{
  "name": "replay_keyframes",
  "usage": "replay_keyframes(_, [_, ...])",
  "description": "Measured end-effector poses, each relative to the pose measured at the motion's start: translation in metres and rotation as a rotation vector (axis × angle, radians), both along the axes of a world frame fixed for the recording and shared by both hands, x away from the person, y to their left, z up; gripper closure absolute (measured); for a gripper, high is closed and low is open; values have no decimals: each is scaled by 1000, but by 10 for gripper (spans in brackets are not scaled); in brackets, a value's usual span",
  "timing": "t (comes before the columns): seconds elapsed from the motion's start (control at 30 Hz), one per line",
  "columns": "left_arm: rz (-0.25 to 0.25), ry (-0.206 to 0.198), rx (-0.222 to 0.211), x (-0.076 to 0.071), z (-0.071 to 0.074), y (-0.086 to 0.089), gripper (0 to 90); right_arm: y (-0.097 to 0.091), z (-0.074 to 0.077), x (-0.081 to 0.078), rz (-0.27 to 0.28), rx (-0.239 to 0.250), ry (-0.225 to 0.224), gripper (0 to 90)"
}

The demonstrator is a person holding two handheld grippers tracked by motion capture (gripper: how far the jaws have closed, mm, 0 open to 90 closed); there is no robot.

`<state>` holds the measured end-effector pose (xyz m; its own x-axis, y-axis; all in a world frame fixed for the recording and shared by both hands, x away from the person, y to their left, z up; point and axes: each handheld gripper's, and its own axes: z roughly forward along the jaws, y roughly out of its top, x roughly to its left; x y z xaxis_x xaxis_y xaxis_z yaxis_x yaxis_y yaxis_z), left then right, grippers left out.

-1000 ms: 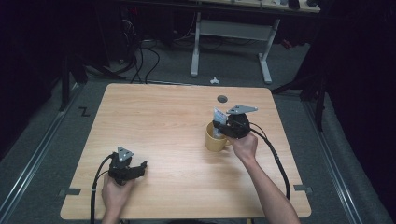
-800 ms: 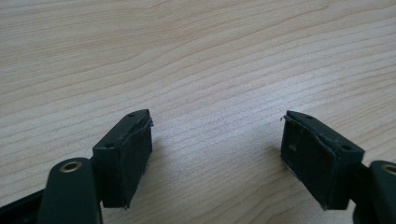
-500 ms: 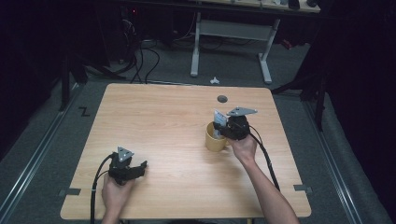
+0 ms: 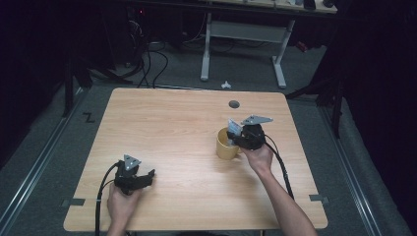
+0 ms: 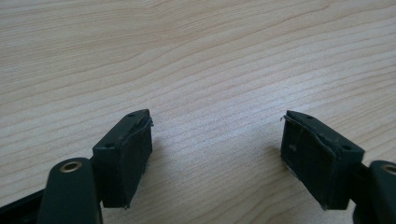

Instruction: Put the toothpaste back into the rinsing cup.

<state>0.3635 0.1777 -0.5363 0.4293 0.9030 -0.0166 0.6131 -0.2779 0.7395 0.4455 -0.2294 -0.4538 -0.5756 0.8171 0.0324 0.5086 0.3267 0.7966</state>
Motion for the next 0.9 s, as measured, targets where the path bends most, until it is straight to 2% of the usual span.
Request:
replay_keyframes(0.27, [0, 0, 0, 0, 0, 0, 249, -3, 1, -4, 11, -10, 0, 640])
replay_keyframes(0.37, [0, 0, 0, 0, 0, 0, 249, -3, 2, -5, 9, -13, -8, 633])
replay_keyframes(0.47, [0, 0, 0, 0, 0, 0, 249, -5, 6, -6, 5, 8, -22, 594])
replay_keyframes(0.63, [0, 0, 0, 0, 0, 0, 249, -5, 9, -7, 1, -7, -37, 557])
replay_keyframes(0.8, [0, 0, 0, 0, 0, 0, 249, -6, 11, -8, -3, 0, -44, 524])
replay_keyframes(0.9, [0, 0, 0, 0, 0, 0, 249, -6, 13, -10, -3, 1, -66, 503])
